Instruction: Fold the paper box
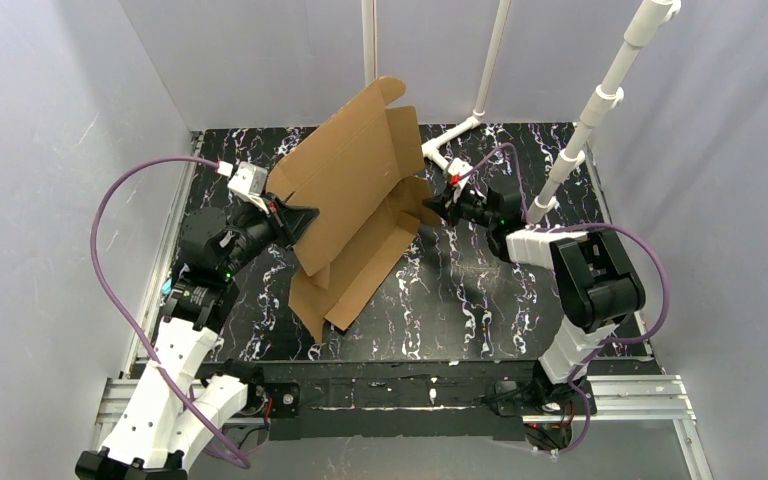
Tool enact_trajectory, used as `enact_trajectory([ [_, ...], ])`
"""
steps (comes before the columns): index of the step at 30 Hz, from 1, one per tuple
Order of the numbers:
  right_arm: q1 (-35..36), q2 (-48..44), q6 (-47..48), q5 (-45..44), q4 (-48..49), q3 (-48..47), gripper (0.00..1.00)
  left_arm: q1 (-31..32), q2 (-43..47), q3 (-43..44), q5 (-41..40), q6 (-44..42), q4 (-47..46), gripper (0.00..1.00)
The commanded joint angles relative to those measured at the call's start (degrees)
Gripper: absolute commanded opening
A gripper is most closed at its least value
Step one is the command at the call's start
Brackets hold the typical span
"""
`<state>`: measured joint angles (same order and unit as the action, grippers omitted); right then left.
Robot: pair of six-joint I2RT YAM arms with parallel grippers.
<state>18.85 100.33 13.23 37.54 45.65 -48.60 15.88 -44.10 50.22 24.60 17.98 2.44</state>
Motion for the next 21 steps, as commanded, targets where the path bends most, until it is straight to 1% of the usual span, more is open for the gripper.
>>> enact_trajectory([
  [1, 2.6, -4.2, 2.8, -1.7, 3.7, 3.9, 0.01, -0.1, 0.1, -1.9, 2.4, 2.4, -1.0, 0.0],
  [5, 4.4, -5.9, 5.1, -1.9, 1.9, 5.9, 0.01, -0.1, 1.3, -3.0, 2.4, 1.9, -0.4, 0.0],
  [8, 5.0, -6.2, 5.2, -0.9, 0.6, 5.6, 0.01, -0.1, 2.0, -3.0, 3.1, -0.4, 2.2, 0.0],
  [10, 5.0, -6.0, 4.7, 0.6, -1.0, 4.3, 0.09, -0.1, 2.5, -2.9, 3.5, -1.9, 4.2, 0.0],
  [13, 5.0, -5.0, 4.2, 3.9, -4.5, 1.7, 0.25, -0.1, 2.9, -1.9, 3.8, -4.8, 8.3, 0.0],
  [18, 4.9, -3.7, 4.9, 13.2, -13.2, -2.6, 0.39, -0.1, 2.6, -0.1, 4.2, -8.9, 14.0, 0.0],
  [21, 4.8, -4.0, 7.3, 16.0, -20.0, -5.5, 0.49, -0.1, 2.8, 0.2, 3.9, -10.6, 15.7, 0.0],
])
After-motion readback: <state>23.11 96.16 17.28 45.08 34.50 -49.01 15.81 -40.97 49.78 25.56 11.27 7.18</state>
